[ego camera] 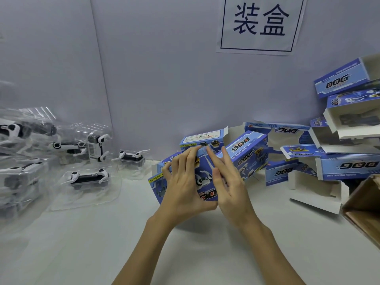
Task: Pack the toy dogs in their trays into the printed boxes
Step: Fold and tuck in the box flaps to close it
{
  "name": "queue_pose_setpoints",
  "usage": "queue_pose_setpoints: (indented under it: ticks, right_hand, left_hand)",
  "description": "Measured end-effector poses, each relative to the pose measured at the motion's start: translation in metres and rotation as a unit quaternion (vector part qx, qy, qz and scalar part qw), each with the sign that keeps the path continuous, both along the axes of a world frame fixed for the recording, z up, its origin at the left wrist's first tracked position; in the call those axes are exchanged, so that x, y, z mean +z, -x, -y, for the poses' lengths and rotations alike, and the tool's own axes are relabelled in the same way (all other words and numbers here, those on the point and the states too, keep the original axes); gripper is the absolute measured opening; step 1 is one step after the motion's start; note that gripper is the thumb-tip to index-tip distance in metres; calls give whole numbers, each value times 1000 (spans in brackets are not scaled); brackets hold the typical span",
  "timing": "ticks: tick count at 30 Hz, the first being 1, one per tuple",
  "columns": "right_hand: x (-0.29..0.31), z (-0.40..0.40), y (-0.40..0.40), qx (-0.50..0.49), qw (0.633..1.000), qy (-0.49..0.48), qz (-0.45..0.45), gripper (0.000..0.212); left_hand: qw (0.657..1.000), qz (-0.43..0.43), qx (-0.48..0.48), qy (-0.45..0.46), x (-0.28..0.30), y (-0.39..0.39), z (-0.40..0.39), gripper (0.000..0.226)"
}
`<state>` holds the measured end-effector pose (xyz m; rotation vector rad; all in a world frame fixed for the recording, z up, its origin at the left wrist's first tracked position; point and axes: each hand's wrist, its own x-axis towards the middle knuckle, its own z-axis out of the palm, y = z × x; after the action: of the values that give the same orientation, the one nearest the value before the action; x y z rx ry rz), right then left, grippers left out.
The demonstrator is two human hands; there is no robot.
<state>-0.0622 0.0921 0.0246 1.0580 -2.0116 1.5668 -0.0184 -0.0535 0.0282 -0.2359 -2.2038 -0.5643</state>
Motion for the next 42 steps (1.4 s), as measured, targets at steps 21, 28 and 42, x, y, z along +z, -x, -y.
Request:
queue_pose_setpoints:
  ticks: [21,28,42]
  right_hand:
    - [0,-10,4,64,986,131,84,46]
    - [1,-7,5,65,992,96,55,45]
    - [2,-3,1,134,983,73,98,45]
  left_hand:
    - [1000,-10,-29,-6,5,-9,5,106]
    - [1000,-10,-23,2,7,-11,4,103]
    - [999,-31,-1,-8,9,-10,13,101]
